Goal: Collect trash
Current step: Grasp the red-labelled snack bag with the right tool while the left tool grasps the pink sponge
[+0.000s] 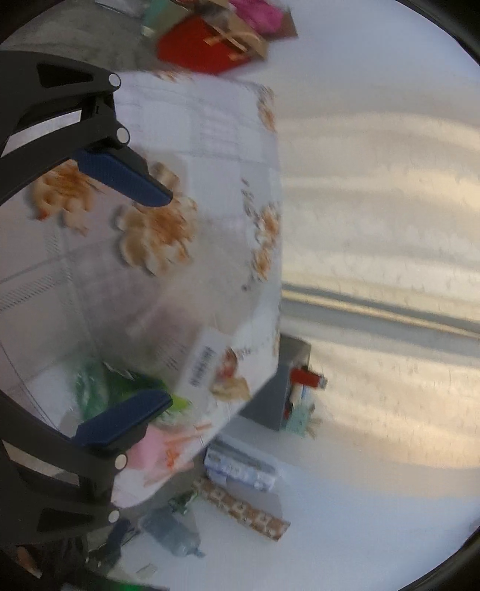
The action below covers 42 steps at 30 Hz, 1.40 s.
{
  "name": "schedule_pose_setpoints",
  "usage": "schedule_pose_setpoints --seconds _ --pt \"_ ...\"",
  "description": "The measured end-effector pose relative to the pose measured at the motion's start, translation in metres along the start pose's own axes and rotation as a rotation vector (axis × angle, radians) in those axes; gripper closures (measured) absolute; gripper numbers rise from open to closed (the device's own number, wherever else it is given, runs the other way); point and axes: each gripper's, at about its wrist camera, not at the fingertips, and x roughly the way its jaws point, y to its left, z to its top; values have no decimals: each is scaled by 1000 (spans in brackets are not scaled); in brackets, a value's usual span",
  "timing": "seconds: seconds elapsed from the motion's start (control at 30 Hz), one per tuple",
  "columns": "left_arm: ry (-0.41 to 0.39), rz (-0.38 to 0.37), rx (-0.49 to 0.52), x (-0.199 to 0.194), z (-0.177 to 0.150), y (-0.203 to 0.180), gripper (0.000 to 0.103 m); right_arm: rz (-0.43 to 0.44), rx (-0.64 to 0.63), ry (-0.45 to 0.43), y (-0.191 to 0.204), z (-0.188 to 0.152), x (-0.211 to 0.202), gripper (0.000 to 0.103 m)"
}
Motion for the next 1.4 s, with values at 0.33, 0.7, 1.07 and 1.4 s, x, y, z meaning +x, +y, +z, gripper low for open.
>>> schedule_pose_setpoints --seconds 0.33,0.7,1.07,1.4 --pt "10 -74 75 29 13 -29 6 239 359 102 -54 14 37 8" --pt "52 -357 257 17 -14 -98 6 170 436 81 -105 44 49 8" --pt "129 -254 669 76 -75 -224 12 204 485 276 -153 73 115 21" --pt "172 -54 841 126 -99 -252 24 234 404 346 -146 75 136 61"
